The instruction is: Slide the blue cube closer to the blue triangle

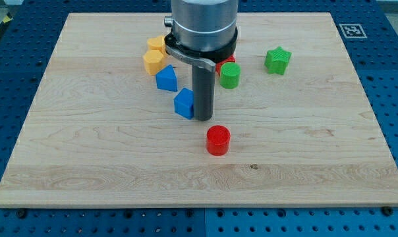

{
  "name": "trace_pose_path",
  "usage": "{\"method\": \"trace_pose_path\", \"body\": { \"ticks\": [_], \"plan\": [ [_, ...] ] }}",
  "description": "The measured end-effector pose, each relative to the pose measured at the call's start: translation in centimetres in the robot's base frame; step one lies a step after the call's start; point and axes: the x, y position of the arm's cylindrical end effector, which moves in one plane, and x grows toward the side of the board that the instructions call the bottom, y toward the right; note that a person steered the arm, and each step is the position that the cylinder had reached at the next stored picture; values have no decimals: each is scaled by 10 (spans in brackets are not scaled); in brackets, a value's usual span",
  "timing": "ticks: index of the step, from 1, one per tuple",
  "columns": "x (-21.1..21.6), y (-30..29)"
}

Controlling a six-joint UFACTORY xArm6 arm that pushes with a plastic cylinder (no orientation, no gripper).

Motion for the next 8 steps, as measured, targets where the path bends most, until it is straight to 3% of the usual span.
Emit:
{"method": "trace_pose_path", "body": {
  "ticks": [8],
  "plan": [
    [1, -47]
  ]
}}
